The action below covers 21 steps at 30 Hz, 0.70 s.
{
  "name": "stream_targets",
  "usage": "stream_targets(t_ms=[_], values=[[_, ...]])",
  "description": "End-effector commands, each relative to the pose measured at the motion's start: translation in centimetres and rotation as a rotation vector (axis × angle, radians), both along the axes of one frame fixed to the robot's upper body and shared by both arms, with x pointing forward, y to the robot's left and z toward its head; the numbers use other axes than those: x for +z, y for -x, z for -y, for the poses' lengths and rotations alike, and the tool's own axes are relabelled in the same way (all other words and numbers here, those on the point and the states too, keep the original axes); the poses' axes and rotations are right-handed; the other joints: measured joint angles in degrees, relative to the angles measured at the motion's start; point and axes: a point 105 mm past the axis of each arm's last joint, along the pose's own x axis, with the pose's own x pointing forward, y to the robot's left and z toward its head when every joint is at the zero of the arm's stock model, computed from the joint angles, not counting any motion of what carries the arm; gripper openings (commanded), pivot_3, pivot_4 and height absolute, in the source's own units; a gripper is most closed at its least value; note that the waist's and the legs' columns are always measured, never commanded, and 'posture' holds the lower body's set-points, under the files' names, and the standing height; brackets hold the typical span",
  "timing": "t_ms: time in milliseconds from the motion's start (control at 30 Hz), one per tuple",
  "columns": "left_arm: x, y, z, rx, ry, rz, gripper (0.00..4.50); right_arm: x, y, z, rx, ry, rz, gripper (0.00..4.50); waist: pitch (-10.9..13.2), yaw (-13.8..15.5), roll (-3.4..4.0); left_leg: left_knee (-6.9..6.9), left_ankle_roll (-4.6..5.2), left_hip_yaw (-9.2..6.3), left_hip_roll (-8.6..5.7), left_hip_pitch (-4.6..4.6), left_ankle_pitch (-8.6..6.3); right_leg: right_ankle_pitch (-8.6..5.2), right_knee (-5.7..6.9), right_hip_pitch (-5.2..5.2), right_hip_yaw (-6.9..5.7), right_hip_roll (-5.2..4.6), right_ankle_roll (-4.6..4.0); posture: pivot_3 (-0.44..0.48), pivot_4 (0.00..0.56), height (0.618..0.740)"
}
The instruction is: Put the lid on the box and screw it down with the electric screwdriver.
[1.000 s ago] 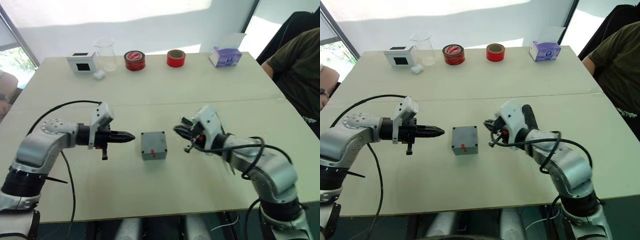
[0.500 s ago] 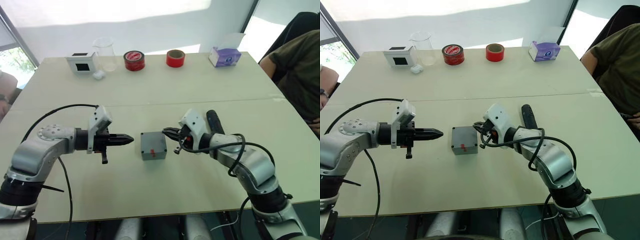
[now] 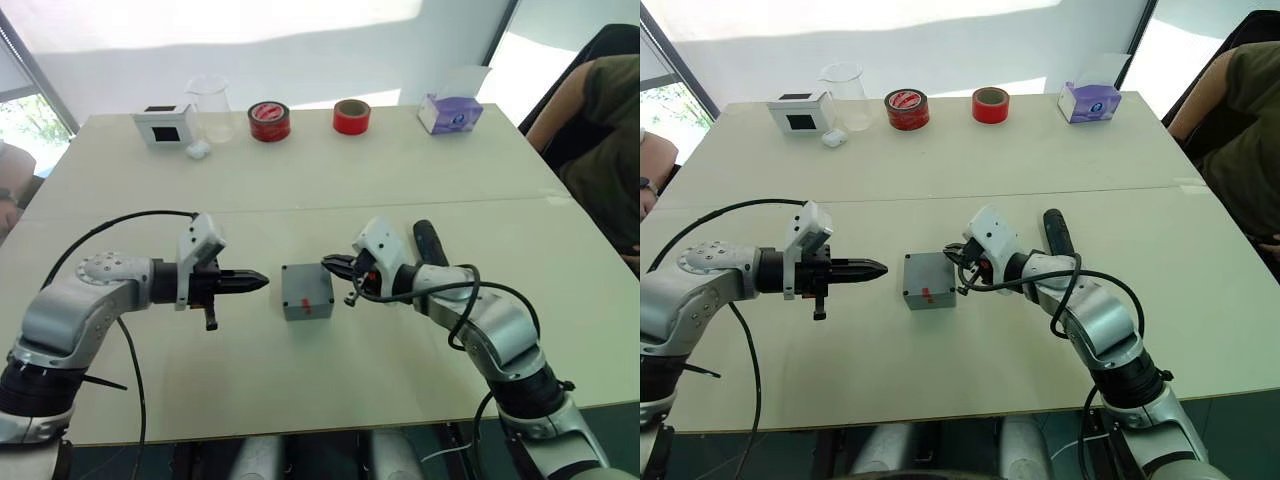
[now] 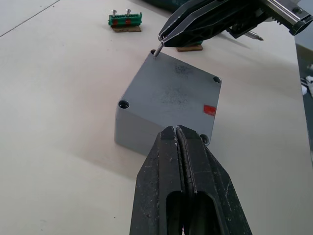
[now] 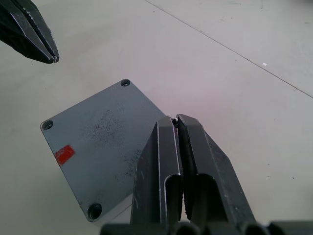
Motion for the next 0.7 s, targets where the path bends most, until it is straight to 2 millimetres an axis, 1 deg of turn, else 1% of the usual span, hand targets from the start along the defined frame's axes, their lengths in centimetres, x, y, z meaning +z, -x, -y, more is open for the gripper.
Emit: stream_targets(t_ms=[33, 167, 700], values=[[1.21, 0.10, -0.19, -0.003, 0.001, 0.051, 0.00, 0.87, -0.03, 0.08, 0.000, -0.012, 0.043, 0.04, 0.00, 0.01, 0.00, 0.00, 0.00, 0.00, 0.00, 0.00, 0.00, 0.00, 0.00, 0.00, 0.00, 0.00, 0.00, 0.000, 0.150, 0.740], [1.21, 0.04, -0.17, -0.005, 0.000, 0.053, 0.00, 0.88, -0.20, 0.43, -0.020, -0.013, 0.046, 0.04, 0.00, 0.03, 0.00, 0.00, 0.00, 0.00, 0.00, 0.00, 0.00, 0.00, 0.00, 0.00, 0.00, 0.00, 0.00, 0.000, 0.150, 0.740], [1.22, -0.06, -0.06, -0.008, 0.001, 0.055, 0.00, 0.17, -0.40, 0.64, -0.035, 0.001, 0.031, 0.04, 0.00, 0.02, 0.00, 0.00, 0.00, 0.00, 0.00, 0.00, 0.00, 0.00, 0.00, 0.00, 0.00, 0.00, 0.00, 0.000, 0.150, 0.740]])
